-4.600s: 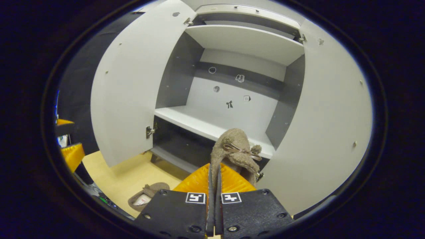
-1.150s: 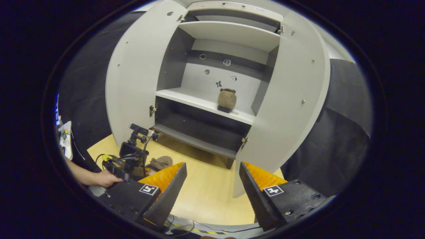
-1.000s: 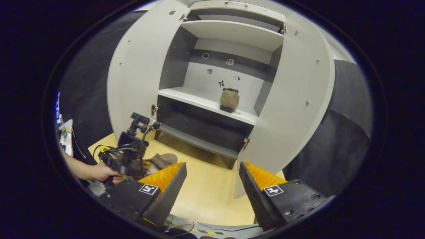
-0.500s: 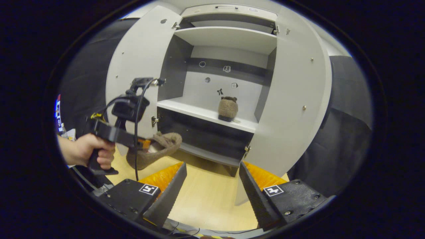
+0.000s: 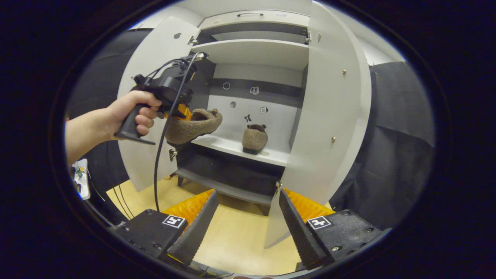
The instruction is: Grab one shoe with the right hand and put it into the shoe cabinet, grab the other shoe with the left hand and put it into the shoe cabinet; then close the right door with the right hand and the left door with the left hand.
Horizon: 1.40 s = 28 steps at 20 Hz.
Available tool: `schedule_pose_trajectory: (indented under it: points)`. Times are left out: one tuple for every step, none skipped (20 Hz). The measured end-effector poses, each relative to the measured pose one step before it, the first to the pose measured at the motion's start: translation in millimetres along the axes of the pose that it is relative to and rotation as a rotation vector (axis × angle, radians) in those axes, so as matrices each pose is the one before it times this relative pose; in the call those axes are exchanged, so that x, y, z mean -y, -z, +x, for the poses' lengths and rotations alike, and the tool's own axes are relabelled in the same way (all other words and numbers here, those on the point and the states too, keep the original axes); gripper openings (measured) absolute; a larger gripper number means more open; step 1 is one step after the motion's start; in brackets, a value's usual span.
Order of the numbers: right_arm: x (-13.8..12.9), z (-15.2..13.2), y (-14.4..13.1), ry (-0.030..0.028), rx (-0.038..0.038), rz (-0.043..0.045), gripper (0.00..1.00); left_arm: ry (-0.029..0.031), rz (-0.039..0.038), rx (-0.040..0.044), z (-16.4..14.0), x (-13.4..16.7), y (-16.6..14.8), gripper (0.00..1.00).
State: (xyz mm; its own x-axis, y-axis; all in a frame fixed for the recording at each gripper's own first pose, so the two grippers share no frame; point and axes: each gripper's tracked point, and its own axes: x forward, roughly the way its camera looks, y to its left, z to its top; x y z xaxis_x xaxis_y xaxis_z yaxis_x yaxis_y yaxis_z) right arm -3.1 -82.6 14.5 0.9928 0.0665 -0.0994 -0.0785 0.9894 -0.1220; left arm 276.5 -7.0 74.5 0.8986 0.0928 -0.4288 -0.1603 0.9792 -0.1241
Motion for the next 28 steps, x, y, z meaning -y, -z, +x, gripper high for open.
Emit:
schedule_pose_trajectory:
  points:
    - [2.16, -0.27, 0.14, 0.00166, 0.00025, 0.00288, 0.99, -0.01701, 0.00585, 0.00394, 20.4, 3.39, -10.46, 0.03]
    - [3.81, -0.59, 1.22, 0.00446, 0.00022, 0.00544, 0.99, -0.00947, 0.0018, -0.00916, 10.29, -4.73, -1.16, 0.03]
    - [4.0, -0.92, 0.39, 0.00639, -0.00141, 0.00521, 1.0, -0.00046, -0.00306, -0.02168, 14.67, -1.19, 9.07, 0.03]
    - [4.39, -1.16, 1.89, 0.00862, -0.00415, 0.00121, 0.99, 0.00135, 0.00364, -0.01503, 22.29, 12.36, -6.15, 0.03]
    - [2.53, -0.68, 0.49, 0.00425, -0.00089, 0.00194, 0.99, -0.01106, 0.01395, -0.01119, 8.92, 1.49, -1.3, 0.03]
    - [3.05, -0.8, 0.87, 0.00605, -0.00254, -0.00144, 1.0, -0.0127, 0.01258, -0.00938, 10.09, 0.12, 3.16, 0.03]
    - [3.55, -0.62, 2.22, 0.00618, -0.00656, -0.00342, 0.99, -0.01409, 0.00792, -0.00841, 6.66, -1.32, 0.89, 0.03]
    - [0.35, -0.81, 0.54, -0.00487, -0.00194, 0.00151, 1.0, -0.00536, -0.01068, -0.00286, 4.3, 0.98, -0.35, 0.14]
    - [-0.4, -0.84, 0.01, -0.00517, -0.00244, -0.00204, 1.0, -0.00606, -0.02005, -0.0102, -0.14, 1.23, -0.14, 0.03]
    - [0.39, 0.58, 0.25, -0.00436, -0.00177, -0.00506, 0.99, 0.02826, -0.00838, 0.00244, -4.38, 3.02, -0.95, 0.04]
    - [-0.6, 0.59, -0.24, -0.00688, -0.00401, -0.001, 0.99, 0.04657, -0.01235, 0.02869, -1.76, 7.9, -4.17, 0.05]
    - [-1.52, 2.06, 0.07, -0.00829, -0.00141, 0.0006, 0.99, 0.01381, -0.01079, 0.01843, 0.52, 2.85, -3.35, 0.37]
    - [-1.07, 1.22, -0.82, -0.00599, -0.00074, -0.00125, 0.99, 0.01271, -0.00588, 0.00809, -3.13, 0.0, 0.0, 0.34]
    - [-1.38, 2.18, -0.98, -0.00682, 0.00207, -0.00121, 0.99, 0.00693, -0.00941, 0.0061, -9.86, -2.39, 0.63, 0.4]
    - [-1.48, 1.53, -2.13, -0.00658, 0.00562, 0.00057, 0.99, -0.00072, -0.00307, 0.01291, -8.32, -2.13, 0.32, 0.46]
    - [-0.88, 2.48, -1.85, -0.0067, 0.00756, -0.00101, 0.99, 0.00049, 0.00482, 0.0241, -5.86, -2.64, -1.32, 0.5]
    - [-1.4, 1.44, -2.6, -0.00681, 0.00629, -0.00292, 0.99, 0.0177, 0.00625, 0.01197, -7.56, 2.16, 2.71, 0.5]
    - [-1.03, 1.66, -1.51, -0.00575, 0.0039, -0.00547, 0.99, 0.01289, 0.00968, 0.02989, -11.5, 0.64, 0.82, 0.61]
    - [-0.65, 0.61, -4.99, -0.00264, 0.01483, -0.00482, 1.0, -0.00816, 0.01839, 0.04572, -13.15, -2.49, -3.09, 0.74]
    - [0.06, 1.48, -5.36, 0.00061, 0.01791, -0.00086, 0.99, 0.00082, 0.01985, 0.04809, -11.06, -2.5, -2.73, 0.86]
    - [-0.76, 0.19, -5.51, -0.00044, 0.01648, -0.00141, 0.99, 0.0153, 0.01662, 0.05265, -15.43, 1.97, -5.83, 0.88]
    - [-1.42, 0.54, -5.05, -0.0048, 0.01318, -0.00081, 0.99, 0.02749, 0.01255, 0.04473, -16.09, 3.29, -6.02, 0.86]
    - [-2.46, 0.23, -4.77, -0.0085, 0.0132, 0.00545, 0.99, 0.0343, 0.0122, 0.03149, -18.27, 8.63, -1.13, 0.85]
    - [-3.55, 0.54, -2.47, -0.01227, 0.01017, 0.00349, 0.99, 0.02564, 0.01304, 0.03652, -18.88, 2.97, -4.24, 0.85]
    - [-2.4, 0.96, 0.3, -0.00756, -0.00564, -0.00666, 0.99, 0.02423, 0.02029, 0.0436, -17.47, 4.87, -3.33, 0.86]
    - [-1.11, 1.97, 4.05, -0.00569, -0.01642, -0.01621, 0.99, 0.0066, 0.01842, 0.05173, -19.61, 3.92, -4.76, 0.88]
    - [-0.86, 1.58, 4.32, -0.00172, -0.02109, -0.0251, 0.99, -0.00125, 0.01128, 0.04108, -19.23, 1.89, -2.55, 0.88]
    - [0.02, 0.38, 4.2, 0.00255, -0.01888, -0.02677, 0.99, 0.00086, 0.00213, 0.03813, -19.02, 0.92, -0.71, 0.94]
